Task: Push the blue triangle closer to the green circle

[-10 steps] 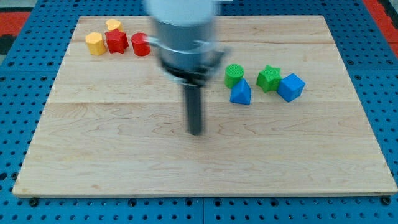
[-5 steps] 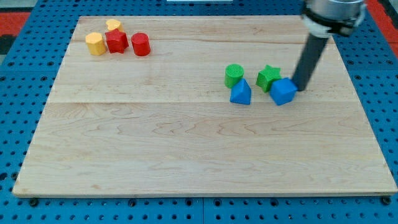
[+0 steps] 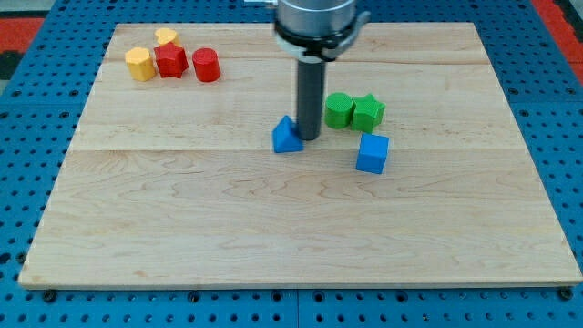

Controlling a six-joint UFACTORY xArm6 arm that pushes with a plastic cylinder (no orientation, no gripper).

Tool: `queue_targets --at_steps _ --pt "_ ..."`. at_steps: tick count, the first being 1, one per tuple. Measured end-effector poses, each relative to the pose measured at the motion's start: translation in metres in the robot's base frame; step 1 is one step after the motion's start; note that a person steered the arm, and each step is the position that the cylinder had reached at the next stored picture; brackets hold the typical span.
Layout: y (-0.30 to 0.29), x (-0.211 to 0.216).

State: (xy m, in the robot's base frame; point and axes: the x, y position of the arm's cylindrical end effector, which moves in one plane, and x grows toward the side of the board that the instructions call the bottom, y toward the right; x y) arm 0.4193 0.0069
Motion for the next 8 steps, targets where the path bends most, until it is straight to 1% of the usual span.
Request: queue_targets --at_steps 1,2,3,4,6,7,8 --pt "0.014 0.006" --pt "0.003 0.010" --pt "-0.012 0.025" --pt "-0.054 0.024" --pt "-0.028 -0.001" --pt "-0.031 0.028" --pt "-0.082 0.028"
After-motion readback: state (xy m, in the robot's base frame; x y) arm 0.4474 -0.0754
